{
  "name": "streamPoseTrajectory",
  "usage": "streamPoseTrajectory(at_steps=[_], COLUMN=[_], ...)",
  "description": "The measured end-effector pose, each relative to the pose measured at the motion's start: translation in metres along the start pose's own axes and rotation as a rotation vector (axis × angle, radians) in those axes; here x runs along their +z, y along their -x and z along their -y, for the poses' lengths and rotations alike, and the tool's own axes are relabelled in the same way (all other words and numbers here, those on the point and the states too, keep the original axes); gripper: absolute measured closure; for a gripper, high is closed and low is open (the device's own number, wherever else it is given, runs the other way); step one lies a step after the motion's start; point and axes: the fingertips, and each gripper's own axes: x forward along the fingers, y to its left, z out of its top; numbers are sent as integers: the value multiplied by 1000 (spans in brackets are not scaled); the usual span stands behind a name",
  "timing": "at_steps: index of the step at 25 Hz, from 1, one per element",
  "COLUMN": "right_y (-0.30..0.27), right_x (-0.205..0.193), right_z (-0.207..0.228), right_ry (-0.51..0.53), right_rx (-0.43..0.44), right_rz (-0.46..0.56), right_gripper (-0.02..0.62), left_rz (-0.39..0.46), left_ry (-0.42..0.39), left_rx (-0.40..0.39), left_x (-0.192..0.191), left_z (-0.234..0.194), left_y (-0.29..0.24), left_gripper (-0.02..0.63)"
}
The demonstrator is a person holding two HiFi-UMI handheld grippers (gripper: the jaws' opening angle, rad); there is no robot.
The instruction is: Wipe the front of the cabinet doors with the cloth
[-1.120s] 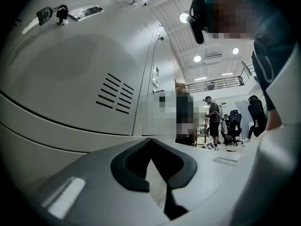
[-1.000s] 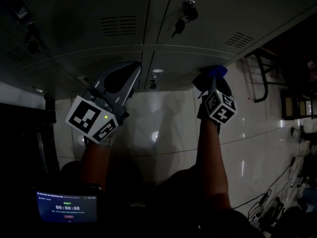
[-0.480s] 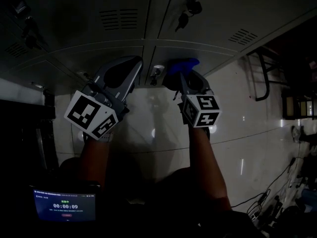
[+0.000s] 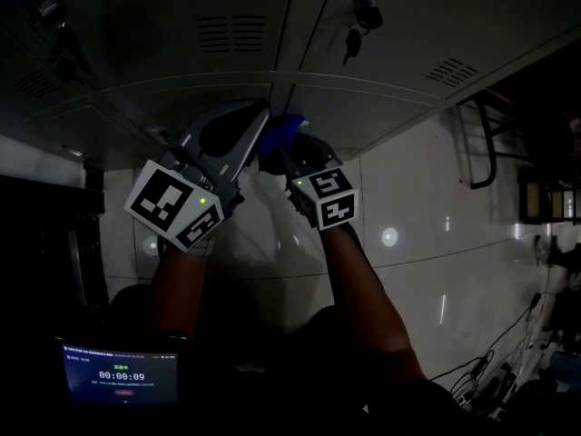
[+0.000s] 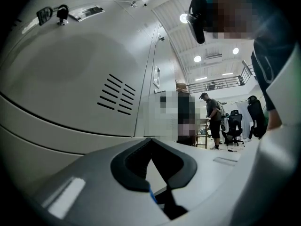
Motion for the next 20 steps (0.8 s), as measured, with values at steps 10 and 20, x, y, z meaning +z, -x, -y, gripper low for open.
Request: streamPoseTrajectory(at_steps=[10, 20], right_y=[1, 34], right_x=[-12, -26], right_z=[37, 93], right_ry=[-73, -143], right_rx=[-132, -264], right_rz=[-11, -19], right_gripper=[518, 518], left_rz=[3, 2], left_ry=[11, 21], left_rx=[12, -5], left_x=[0, -5], left_z=[-5, 2], left_y=[5, -2], left_gripper=[601, 600])
